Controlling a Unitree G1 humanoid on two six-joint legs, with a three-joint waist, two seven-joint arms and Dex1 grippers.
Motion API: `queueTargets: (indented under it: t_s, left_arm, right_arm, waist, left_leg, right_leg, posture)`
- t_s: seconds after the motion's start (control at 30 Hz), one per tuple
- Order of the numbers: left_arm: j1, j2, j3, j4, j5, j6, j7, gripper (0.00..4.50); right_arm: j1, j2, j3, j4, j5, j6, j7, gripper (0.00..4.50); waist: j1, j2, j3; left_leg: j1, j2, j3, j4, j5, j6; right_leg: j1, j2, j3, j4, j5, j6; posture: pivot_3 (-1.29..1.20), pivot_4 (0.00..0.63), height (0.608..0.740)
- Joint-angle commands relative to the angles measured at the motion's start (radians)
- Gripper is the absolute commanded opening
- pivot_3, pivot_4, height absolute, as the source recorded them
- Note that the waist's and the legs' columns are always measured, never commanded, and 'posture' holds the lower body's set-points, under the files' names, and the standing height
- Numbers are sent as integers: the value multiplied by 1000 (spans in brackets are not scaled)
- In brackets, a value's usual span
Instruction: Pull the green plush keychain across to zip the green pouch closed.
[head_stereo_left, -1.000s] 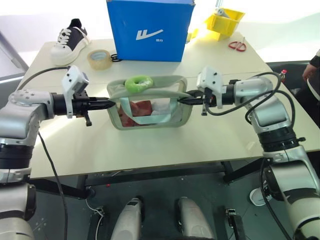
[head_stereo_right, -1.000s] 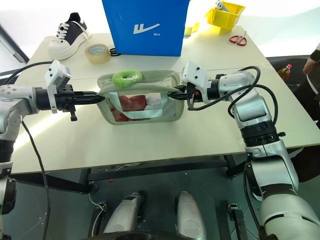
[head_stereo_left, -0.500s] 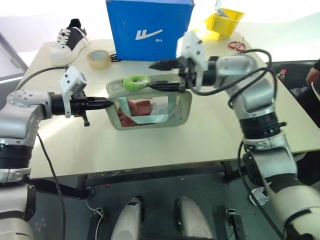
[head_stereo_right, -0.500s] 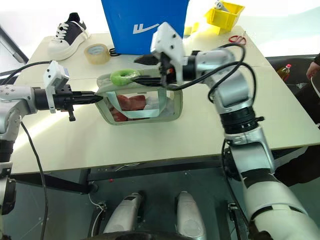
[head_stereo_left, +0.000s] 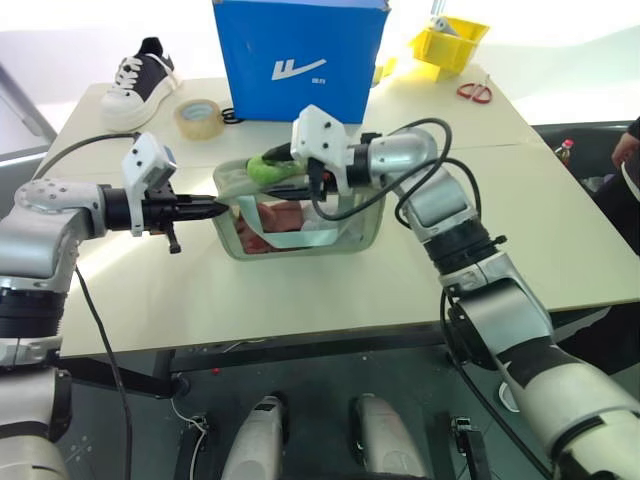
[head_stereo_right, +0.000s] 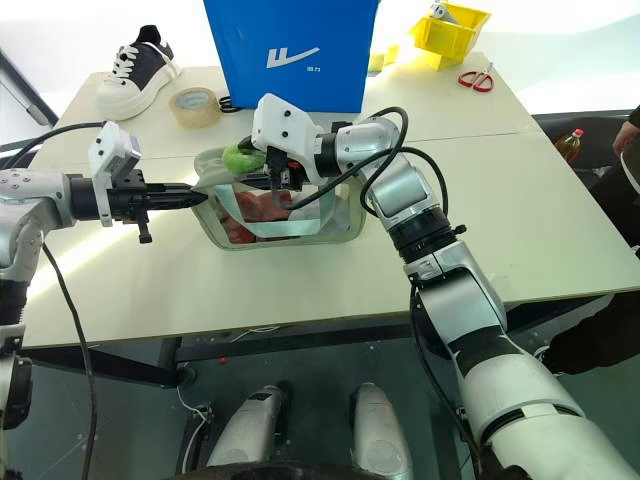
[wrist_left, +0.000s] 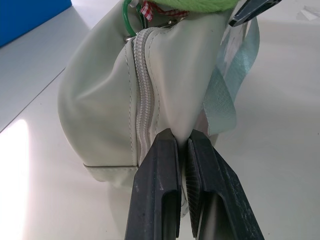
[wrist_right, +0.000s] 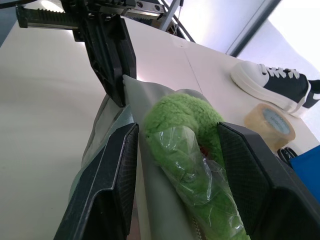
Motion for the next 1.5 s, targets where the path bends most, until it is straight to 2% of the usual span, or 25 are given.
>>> queueTargets:
  t_s: [0.03,0.1,0.13,0.27,0.4,0.6,0.73,0.83,1.0,1.27,1.4,1.5]
  left_arm:
    - [8,9,15,-31,1,13,7,0]
    - [4,6,13,-36,1,17,11,0]
    - [4,5,13,-39,0,20,12,0]
    - [0,4,11,-45,-1,28,13,0]
    - [11,11,15,-62,-5,39,13,0]
    - [26,15,22,-80,-8,49,16,0]
    - [29,16,20,-87,-12,56,18,0]
    - [27,15,13,-88,-10,57,15,0]
    - [11,6,-1,-80,-4,57,14,0]
    - [2,3,-12,-74,2,48,5,0]
    - [12,7,-9,-86,3,48,4,0]
    - [16,10,-4,-87,4,47,5,0]
  right_arm:
    - [-28,-9,-25,-19,3,-6,1,1177]
    - [-37,-15,-39,-7,6,-6,-5,163]
    - [-39,-20,-48,-9,10,1,-8,68]
    - [-48,-70,-99,-33,35,42,-3,68]
    - [-37,-208,-154,-48,20,65,-13,68]
    - [75,-399,-191,-54,-35,48,-56,68]
    - [168,-450,-233,-88,-41,91,-131,68]
    - [226,-445,-255,-78,-53,115,-209,68]
    - [370,-363,-224,-81,-68,125,-310,68]
    - [460,-210,-171,-174,-39,203,-334,68]
    - [463,-204,-175,-225,-33,234,-318,68]
    - [439,-251,-206,-242,7,261,-246,1038]
  waist:
    - [0,0,0]
    - [0,0,0]
    - [0,0,0]
    - [4,0,0]
    - [4,0,0]
    - [4,0,0]
    - [4,0,0]
    - [3,0,0]
    - [4,-1,0]
    - [3,0,0]
    - [3,0,0]
    - [3,0,0]
  left_leg:
    - [0,0,0,0,0,0]
    - [0,0,0,0,0,0]
    - [0,0,0,0,0,0]
    - [0,0,0,0,0,0]
    - [0,0,0,0,0,0]
    - [0,0,0,0,0,0]
    - [0,0,0,0,0,0]
    - [0,0,0,0,0,0]
    - [0,0,0,0,0,0]
    - [0,0,0,1,0,0]
    - [0,0,0,1,0,0]
    - [0,0,0,1,0,0]
  right_leg:
    - [0,0,0,0,0,0]
    - [0,0,0,0,0,0]
    - [0,0,0,0,0,0]
    - [0,0,0,0,0,0]
    - [0,0,0,0,0,0]
    - [0,0,0,-1,0,0]
    - [1,-1,0,-1,0,0]
    - [1,-1,0,-1,0,0]
    - [1,-1,0,-1,0,0]
    - [1,-1,0,-1,0,0]
    - [2,-1,0,-1,0,0]
    - [2,-1,0,-1,0,0]
  posture:
    - [0,150,740]
    - [0,150,740]
    - [0,150,740]
    - [0,150,740]
    - [0,150,740]
    - [0,150,740]
    - [0,150,740]
    - [0,150,740]
    - [0,150,740]
    - [0,150,740]
    - [0,150,740]
    - [0,150,740]
